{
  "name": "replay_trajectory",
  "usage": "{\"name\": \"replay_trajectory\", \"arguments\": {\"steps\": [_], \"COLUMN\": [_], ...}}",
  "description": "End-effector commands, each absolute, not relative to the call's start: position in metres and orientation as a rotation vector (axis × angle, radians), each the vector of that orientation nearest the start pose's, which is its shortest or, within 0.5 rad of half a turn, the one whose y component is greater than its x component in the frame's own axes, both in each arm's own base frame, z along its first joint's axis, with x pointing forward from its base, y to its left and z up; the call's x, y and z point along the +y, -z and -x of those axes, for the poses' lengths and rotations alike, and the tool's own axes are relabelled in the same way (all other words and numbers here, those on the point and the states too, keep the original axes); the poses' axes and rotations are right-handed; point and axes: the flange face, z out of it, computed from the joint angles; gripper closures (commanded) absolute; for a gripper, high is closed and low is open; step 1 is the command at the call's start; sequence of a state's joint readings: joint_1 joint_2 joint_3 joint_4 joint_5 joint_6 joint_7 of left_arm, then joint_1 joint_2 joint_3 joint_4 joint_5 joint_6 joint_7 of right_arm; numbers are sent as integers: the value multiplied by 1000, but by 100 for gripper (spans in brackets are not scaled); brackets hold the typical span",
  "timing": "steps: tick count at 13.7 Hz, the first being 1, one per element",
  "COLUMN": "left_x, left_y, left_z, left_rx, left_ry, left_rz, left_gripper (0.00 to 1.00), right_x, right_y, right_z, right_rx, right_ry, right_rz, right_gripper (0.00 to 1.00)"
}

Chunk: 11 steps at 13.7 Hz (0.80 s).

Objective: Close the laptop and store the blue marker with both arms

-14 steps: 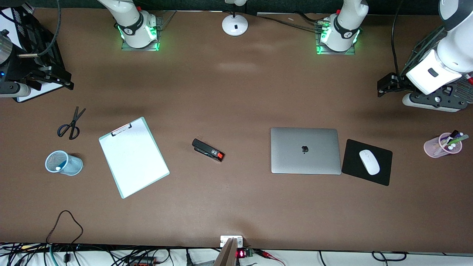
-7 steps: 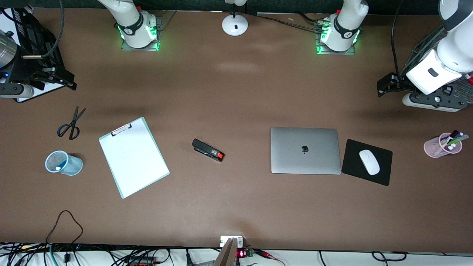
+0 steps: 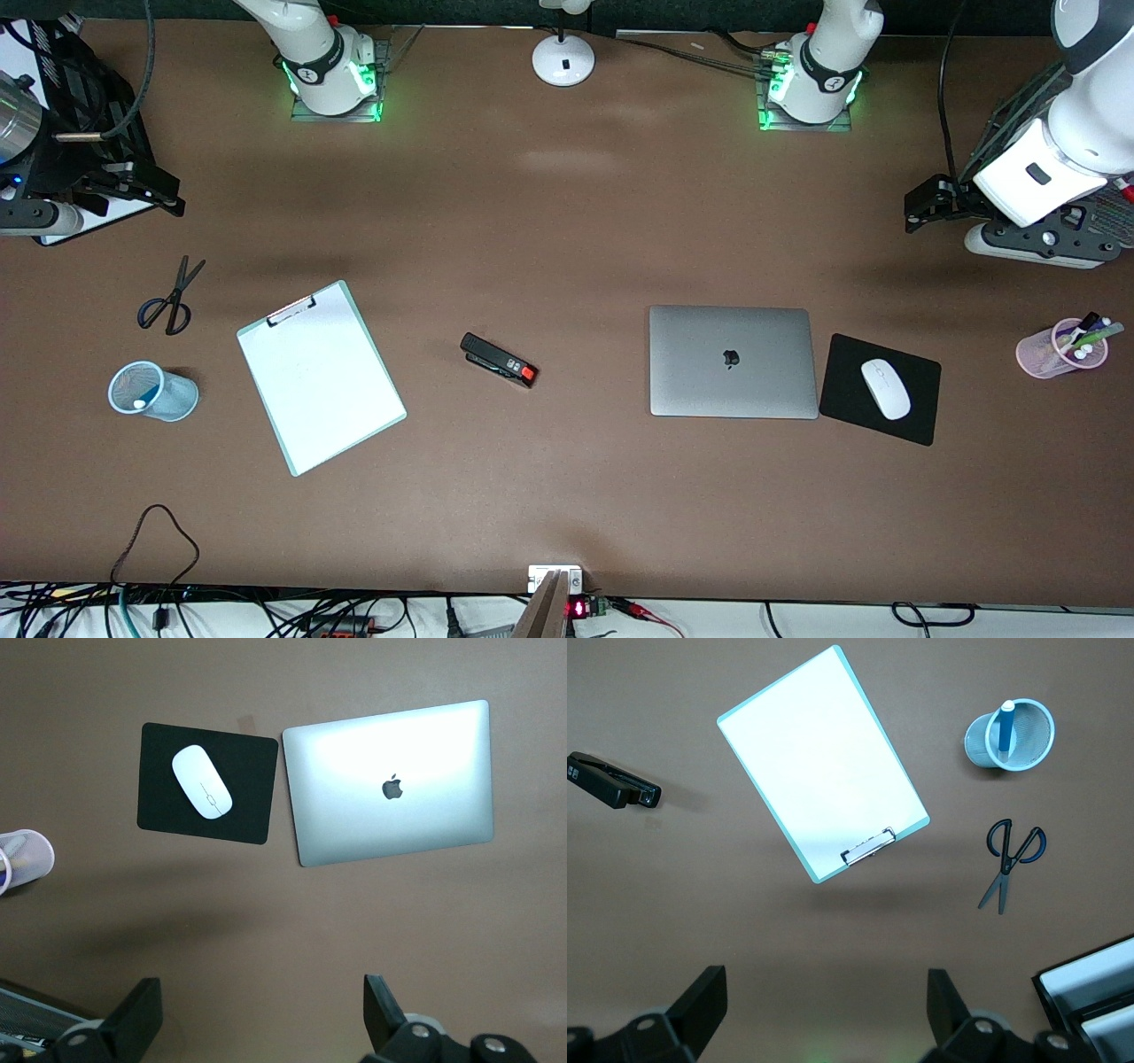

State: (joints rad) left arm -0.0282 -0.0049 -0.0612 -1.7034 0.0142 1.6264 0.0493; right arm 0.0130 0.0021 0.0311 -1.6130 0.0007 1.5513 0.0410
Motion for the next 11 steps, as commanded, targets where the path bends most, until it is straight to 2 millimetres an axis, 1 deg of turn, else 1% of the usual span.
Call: {"name": "replay_trajectory", "arguments": {"steps": [1, 5, 11], "left_x": [-49, -49, -51], "left_y": [-574, -574, -573], "left_z": [-551, -551, -551], "left_rx": [214, 217, 222], "left_ry": [-106, -108, -110], "left_rz": [3125, 3125, 3124], "left_gripper": [0, 0, 0], "right_x": [23, 19, 18], "right_y": [-605, -605, -606], "right_z": [-544, -542, -541], "right_rx": [22, 29, 34], "right_ry": [-103, -112, -109], "right_rz": [3159, 3173, 3174], "right_gripper": [0, 0, 0]}}
